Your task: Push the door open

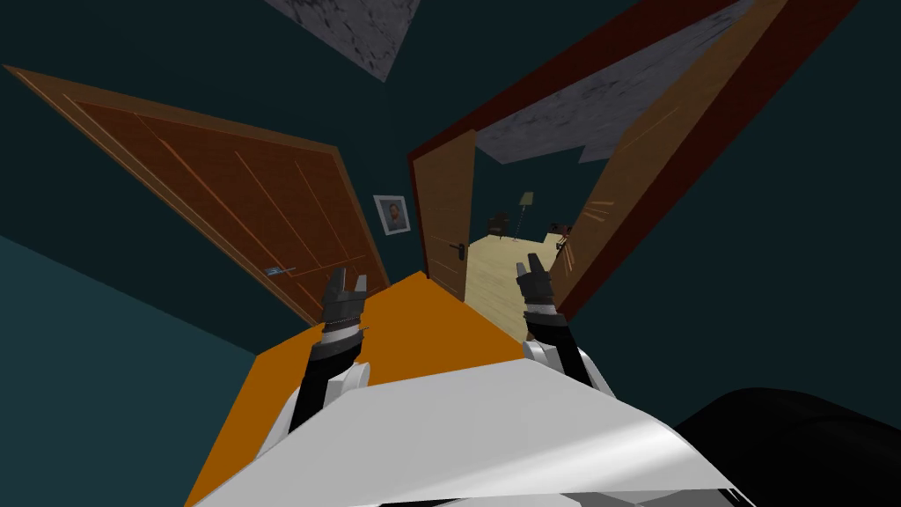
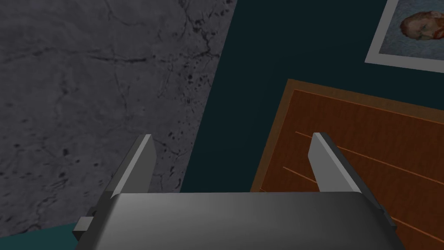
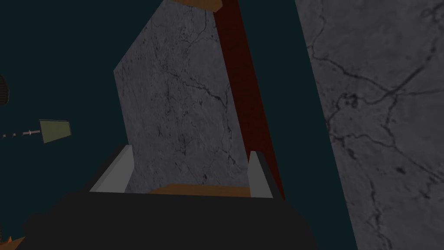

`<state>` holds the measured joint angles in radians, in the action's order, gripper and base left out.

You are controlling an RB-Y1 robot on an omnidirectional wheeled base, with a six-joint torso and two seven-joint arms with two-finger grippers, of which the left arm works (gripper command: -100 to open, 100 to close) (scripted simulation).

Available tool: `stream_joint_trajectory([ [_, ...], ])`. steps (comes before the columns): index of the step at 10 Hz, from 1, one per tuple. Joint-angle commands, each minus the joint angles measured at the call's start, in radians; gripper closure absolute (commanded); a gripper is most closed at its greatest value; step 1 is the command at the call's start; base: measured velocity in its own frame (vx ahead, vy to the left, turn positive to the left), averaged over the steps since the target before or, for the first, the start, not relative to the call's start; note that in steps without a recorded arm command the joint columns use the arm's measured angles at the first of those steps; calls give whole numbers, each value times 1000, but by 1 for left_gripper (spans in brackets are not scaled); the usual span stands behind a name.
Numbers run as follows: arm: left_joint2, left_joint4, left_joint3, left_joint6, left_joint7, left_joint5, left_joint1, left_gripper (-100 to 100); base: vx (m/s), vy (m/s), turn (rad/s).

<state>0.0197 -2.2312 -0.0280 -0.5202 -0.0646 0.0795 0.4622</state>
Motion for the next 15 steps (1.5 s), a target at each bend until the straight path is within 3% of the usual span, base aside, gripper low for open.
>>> stream_joint_trajectory([
  [1, 7, 34, 7, -4, -7, -3, -20, -100, 74, 11, -16],
  [11, 40, 270, 82, -16, -41, -15, -169, -100, 84, 11, -22],
  [12, 40, 273, 82, -16, -41, -15, -169, -100, 59, 12, -10],
  [15, 48, 358, 109, -21, -53, -19, -222, -100, 68, 13, -24],
])
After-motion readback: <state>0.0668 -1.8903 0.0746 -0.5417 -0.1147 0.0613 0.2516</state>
